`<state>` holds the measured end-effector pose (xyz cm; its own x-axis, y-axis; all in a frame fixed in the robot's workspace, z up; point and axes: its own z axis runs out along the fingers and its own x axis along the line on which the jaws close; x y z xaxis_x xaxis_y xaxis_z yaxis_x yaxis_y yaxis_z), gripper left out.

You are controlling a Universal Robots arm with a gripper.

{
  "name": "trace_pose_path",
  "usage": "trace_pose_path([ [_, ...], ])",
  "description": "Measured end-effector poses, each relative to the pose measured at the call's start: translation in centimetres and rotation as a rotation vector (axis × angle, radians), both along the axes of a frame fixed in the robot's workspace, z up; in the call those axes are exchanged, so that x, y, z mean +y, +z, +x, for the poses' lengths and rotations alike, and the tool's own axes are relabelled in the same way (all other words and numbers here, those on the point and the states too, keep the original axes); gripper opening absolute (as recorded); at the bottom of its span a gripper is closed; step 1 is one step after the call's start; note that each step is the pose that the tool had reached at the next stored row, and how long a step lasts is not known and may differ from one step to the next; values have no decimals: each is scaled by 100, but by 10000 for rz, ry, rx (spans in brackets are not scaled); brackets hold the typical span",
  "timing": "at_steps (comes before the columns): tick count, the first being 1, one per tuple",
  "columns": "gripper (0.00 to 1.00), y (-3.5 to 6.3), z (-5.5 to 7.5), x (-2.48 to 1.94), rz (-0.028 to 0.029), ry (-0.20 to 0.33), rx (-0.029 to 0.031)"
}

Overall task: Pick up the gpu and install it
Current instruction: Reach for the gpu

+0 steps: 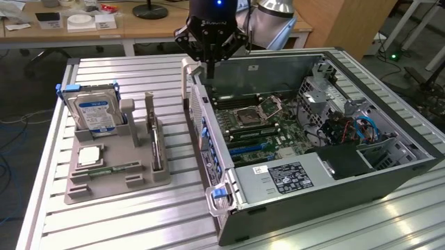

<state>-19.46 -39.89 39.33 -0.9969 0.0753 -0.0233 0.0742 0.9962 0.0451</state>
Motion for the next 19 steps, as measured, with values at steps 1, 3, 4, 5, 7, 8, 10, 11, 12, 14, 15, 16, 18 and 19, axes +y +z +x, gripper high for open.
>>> trace_pose_path([
  [1, 11, 0, -18, 0, 0, 0, 0],
  [3, 11, 0, -57, 0, 0, 0, 0],
  [4, 11, 0, -75, 0, -1, 0, 1],
  [5, 11, 0, -94, 0, 0, 0, 0],
  [7, 11, 0, -131, 0, 0, 1, 0],
  [8, 11, 0, -150, 0, 1, 1, -1],
  [10, 11, 0, -192, 0, 0, 0, 0],
  [11, 11, 0, -212, 0, 0, -1, 0],
  [12, 11, 0, -232, 0, 0, 0, 0],
  [14, 11, 0, -270, 0, -1, 1, 1],
  [15, 11, 0, -291, 0, 0, 0, 0],
  [16, 11, 0, -312, 0, 0, 1, 1],
  [18, 11, 0, -353, 0, 0, 1, 0],
  [19, 11, 0, -375, 0, 0, 0, 0],
])
